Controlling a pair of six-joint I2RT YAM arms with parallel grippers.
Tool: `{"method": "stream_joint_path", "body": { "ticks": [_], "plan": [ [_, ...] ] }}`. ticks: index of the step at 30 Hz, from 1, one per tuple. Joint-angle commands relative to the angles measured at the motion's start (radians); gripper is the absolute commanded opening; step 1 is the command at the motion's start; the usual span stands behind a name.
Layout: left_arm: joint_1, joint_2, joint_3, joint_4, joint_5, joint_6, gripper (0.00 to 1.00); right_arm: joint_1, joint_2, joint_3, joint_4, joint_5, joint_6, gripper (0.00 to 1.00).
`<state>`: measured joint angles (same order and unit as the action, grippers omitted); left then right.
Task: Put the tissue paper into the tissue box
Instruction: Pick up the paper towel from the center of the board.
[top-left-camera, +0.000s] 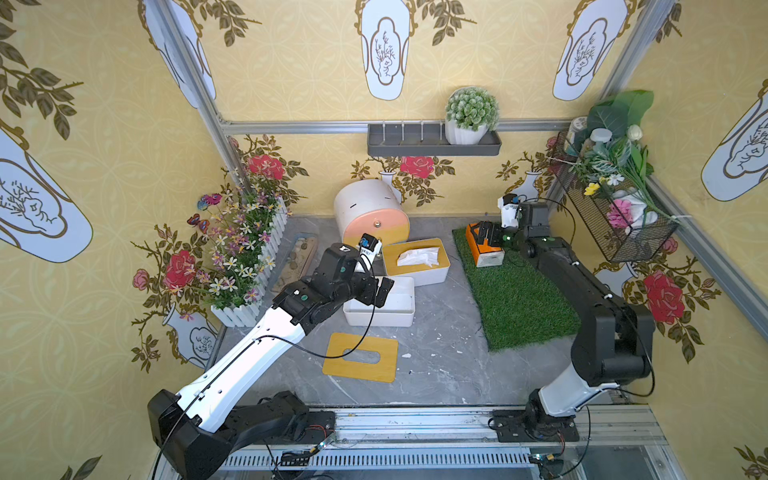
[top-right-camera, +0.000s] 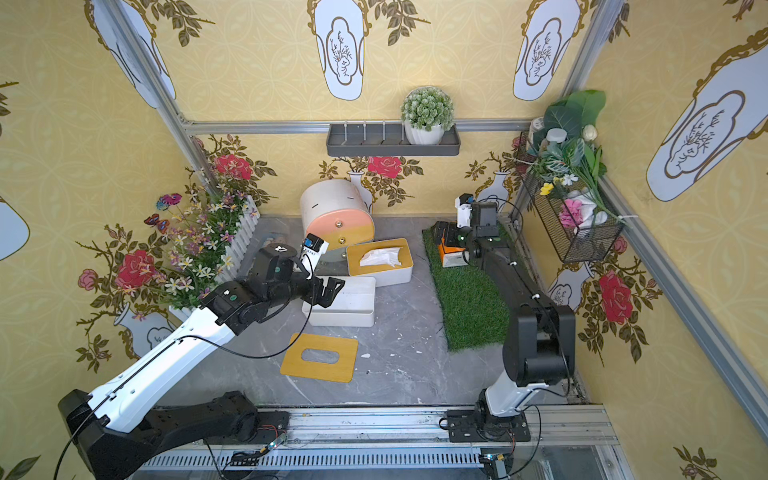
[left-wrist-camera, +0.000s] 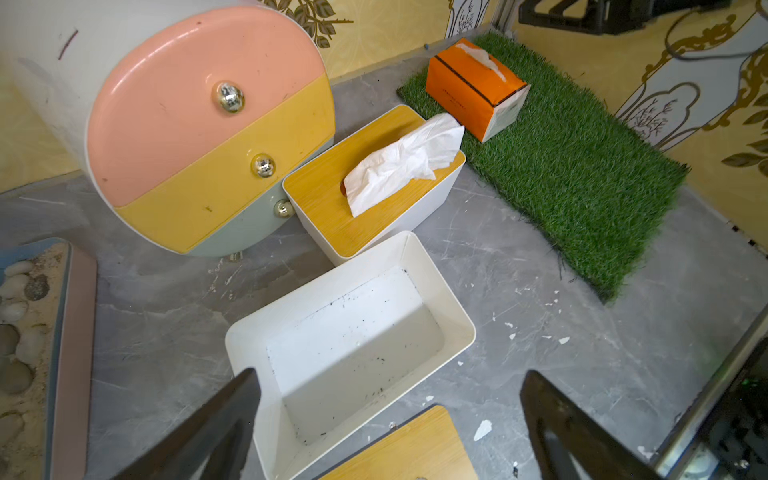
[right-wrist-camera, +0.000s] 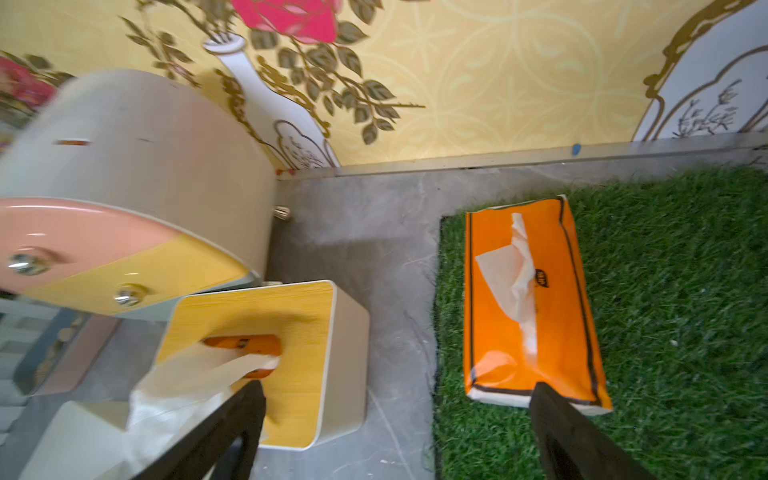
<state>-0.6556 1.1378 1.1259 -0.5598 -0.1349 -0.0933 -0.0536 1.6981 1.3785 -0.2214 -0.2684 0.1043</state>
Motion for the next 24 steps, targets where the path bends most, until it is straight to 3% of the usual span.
{"method": "stream_joint_path", "body": {
  "ticks": [1, 16, 24],
  "plan": [
    [-0.001, -0.024, -0.024, 0.040, -0.025, 0.074, 1.00, -0.021, 0.117, 0.098, -0.074, 0.072, -0.037, 1.00],
    [0.001, -0.088, -0.049, 0.052, -0.030, 0.078, 1.00, -0.039, 0.379, 0.326, -0.171, 0.123, -0.106, 1.00],
    [0.001, -0.095, -0.054, 0.047, -0.042, 0.078, 1.00, -0.029, 0.412, 0.309, -0.186, 0.163, -0.144, 1.00]
  ]
}}
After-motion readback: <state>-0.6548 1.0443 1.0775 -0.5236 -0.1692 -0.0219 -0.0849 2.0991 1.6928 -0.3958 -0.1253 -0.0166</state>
